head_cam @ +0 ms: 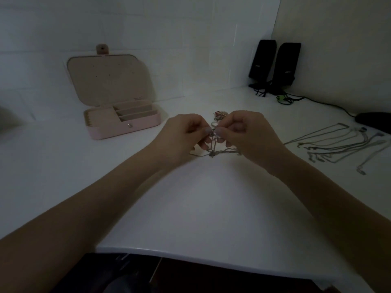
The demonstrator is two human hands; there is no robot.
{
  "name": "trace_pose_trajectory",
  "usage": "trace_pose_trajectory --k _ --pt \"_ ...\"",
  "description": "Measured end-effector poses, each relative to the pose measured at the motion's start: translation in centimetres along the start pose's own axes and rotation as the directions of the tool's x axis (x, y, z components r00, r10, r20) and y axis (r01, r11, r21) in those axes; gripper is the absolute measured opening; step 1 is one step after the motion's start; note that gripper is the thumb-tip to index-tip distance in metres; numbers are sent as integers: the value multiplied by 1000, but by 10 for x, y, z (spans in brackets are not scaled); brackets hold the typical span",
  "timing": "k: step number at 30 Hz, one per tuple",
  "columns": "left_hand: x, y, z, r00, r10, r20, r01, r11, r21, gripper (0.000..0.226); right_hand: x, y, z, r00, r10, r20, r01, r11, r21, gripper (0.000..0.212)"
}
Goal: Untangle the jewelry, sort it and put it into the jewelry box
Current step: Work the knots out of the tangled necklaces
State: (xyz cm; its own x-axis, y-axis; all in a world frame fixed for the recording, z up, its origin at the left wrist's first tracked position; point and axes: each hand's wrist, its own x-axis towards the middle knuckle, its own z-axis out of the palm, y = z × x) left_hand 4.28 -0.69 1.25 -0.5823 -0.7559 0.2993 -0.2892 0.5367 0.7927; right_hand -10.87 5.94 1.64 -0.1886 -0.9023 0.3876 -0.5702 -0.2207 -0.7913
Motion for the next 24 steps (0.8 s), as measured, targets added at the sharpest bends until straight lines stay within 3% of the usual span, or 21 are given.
trace_pose_trajectory --k 4,7,12,17,24 --pt "1 4 -1 987 -110 114 138 949 -284 16 1 1 -3 985 159 67 -171 944 281 19" --pt "0 8 -1 973 -154 173 209 903 -376 15 1 1 -3 970 211 124 -242 896 372 22" --pt "-1 11 -1 962 -187 199 252 887 -387 17 2 -4 1 995 93 -19 -88 979 184 21" --pt "1 8 -2 979 -173 109 204 871 -448 12 2 -5 -1 983 181 -23 -167 946 277 17" --pt "-2 13 -3 962 -207 178 266 856 -443 16 3 -4 -3 989 134 -67 -118 971 206 15"
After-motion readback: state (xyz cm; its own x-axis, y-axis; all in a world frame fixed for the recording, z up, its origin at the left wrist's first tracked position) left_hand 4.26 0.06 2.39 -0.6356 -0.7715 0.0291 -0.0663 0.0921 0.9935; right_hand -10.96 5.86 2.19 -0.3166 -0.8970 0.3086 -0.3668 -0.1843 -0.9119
